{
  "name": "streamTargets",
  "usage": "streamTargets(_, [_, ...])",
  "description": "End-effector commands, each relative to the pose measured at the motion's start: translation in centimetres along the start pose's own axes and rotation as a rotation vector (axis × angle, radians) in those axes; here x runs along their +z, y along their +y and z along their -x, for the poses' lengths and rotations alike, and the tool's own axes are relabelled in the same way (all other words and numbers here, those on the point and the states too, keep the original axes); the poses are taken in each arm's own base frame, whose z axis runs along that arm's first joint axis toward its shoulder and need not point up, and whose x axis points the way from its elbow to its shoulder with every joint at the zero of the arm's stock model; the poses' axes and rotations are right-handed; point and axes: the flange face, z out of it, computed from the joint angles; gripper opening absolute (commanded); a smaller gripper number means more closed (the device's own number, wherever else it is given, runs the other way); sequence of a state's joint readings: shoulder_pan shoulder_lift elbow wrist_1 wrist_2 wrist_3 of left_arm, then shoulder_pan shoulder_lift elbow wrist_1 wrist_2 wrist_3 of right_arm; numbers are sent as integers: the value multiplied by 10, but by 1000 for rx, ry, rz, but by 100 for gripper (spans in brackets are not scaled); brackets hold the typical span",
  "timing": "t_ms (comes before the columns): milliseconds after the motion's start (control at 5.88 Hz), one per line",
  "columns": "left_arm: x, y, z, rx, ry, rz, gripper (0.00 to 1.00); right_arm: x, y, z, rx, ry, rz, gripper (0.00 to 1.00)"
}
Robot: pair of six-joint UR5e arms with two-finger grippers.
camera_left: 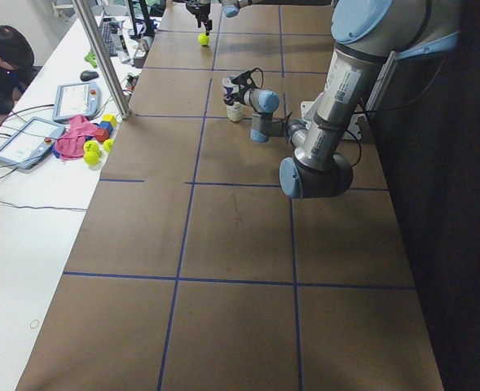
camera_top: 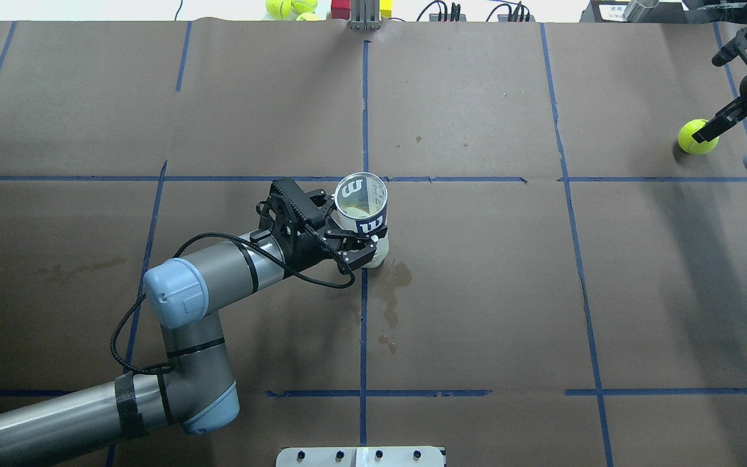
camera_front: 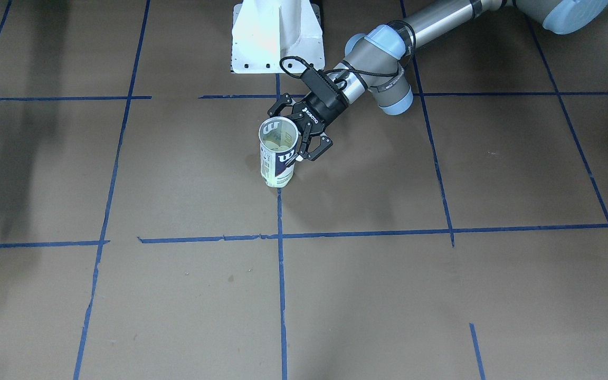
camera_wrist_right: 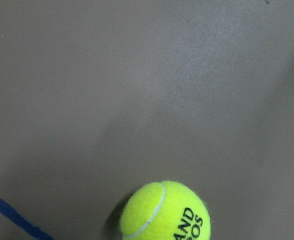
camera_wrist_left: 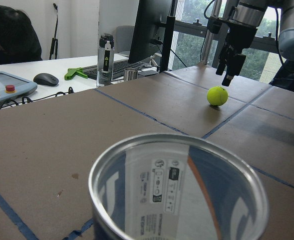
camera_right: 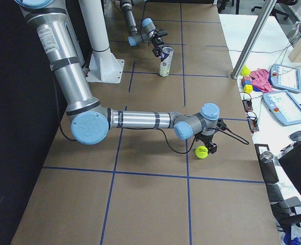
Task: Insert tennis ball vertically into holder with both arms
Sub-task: 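Lower the right gripper onto the Wilson ball and grasp it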
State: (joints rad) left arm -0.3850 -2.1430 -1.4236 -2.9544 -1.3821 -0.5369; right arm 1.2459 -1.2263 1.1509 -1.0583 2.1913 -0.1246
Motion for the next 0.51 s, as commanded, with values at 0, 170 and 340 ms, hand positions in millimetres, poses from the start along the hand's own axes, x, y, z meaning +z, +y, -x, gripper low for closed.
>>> streamTargets(0, [0,0,0,0,0,0,81,20,7,2,-4,31,31,100])
streamTargets(170, [0,0,0,0,0,0,81,27,9,5,-9,38,42,100])
streamTargets(340, [0,0,0,0,0,0,81,34,8,12,-20,44,52,100])
